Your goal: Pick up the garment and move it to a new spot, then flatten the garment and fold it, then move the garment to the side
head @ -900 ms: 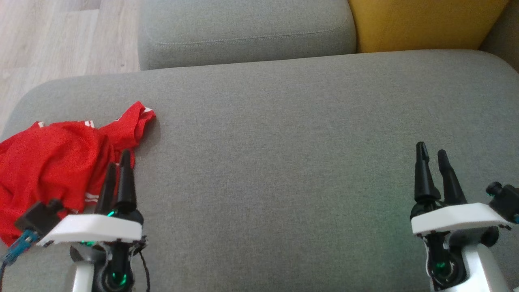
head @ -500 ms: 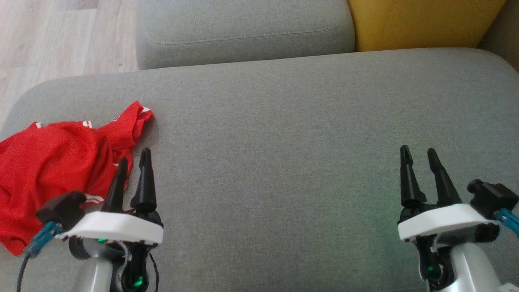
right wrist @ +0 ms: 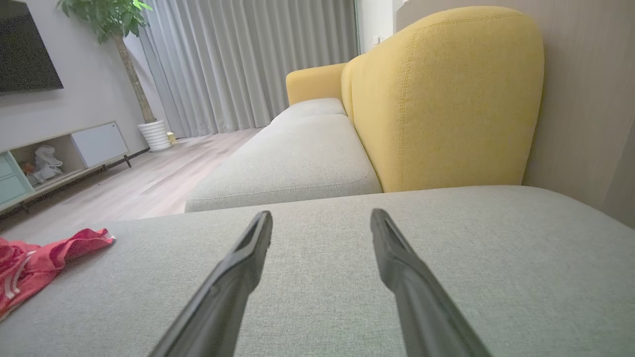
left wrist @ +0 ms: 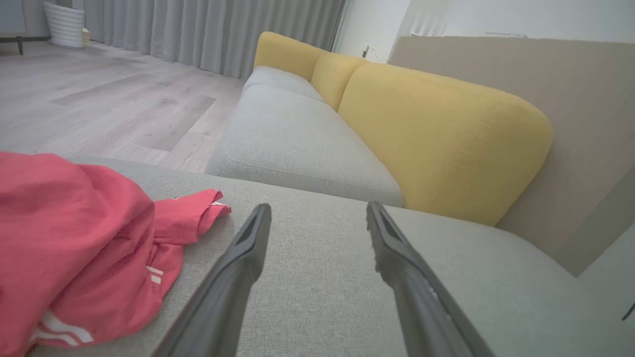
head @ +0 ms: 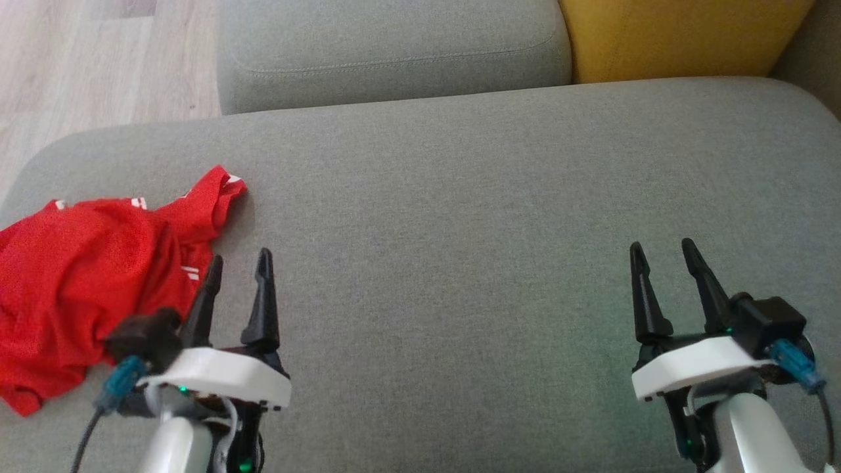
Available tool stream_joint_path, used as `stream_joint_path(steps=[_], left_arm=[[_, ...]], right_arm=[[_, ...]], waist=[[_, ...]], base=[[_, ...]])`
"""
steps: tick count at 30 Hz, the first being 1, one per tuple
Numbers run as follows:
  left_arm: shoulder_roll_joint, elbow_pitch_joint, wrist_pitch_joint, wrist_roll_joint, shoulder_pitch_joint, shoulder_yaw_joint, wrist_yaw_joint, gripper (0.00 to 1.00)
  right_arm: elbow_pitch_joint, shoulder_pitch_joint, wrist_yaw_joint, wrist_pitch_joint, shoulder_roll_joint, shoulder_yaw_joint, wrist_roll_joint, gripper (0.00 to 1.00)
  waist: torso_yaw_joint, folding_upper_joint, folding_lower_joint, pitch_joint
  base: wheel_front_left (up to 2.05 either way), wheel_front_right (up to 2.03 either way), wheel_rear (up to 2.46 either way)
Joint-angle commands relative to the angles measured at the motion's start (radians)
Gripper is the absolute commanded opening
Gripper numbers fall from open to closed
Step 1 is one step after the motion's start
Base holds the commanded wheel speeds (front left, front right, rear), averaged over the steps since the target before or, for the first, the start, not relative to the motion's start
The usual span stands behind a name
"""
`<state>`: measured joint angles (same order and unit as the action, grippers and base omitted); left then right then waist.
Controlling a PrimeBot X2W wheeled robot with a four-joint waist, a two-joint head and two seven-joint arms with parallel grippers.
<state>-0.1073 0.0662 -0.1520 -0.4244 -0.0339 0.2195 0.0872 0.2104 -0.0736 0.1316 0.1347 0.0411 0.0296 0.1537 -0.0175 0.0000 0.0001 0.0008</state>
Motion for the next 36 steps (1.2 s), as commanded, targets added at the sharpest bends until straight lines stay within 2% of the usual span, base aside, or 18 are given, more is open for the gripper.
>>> stream_joint_path(steps=[1,10,15,26,36], left_arm=[[-0.02,-0.035,-0.012,0.032,-0.061,-0.016,0.007,1.0],[-0.052,-0.032,-0.038,0.141,-0.076,0.045,0.077,1.0],[-0.042,-0.034,-0.052,0.151,-0.073,0.05,0.09,1.0],[0.012,-0.01,-0.084,0.192,-0.033,-0.014,0.04,1.0],[0.037,0.01,-0.11,0.325,-0.032,-0.025,0.004,1.0]], right_arm=[[-0.035,-0.059,-0.001,0.014,0.007,0.021,-0.034,1.0],[-0.041,-0.053,-0.001,0.038,0.008,0.038,-0.158,1.0],[-0.036,-0.041,-0.001,0.044,0.008,0.043,-0.104,1.0],[0.013,-0.011,-0.001,0.074,0.009,0.044,0.005,1.0],[0.035,-0.029,-0.001,0.103,0.009,0.058,-0.126,1.0]], waist=[[0.001,0.0,0.0,0.0],[0.006,0.0,-0.0001,0.001],[0.011,0.0,-0.0001,0.003],[0.019,0.0,-0.0001,-0.002],[0.02,0.0,-0.0001,-0.009]], base=[[0.0,0.0,0.0],[0.0,0.0,0.0],[0.0,0.0,0.0],[0.0,0.0,0.0],[0.0,0.0,0.0]])
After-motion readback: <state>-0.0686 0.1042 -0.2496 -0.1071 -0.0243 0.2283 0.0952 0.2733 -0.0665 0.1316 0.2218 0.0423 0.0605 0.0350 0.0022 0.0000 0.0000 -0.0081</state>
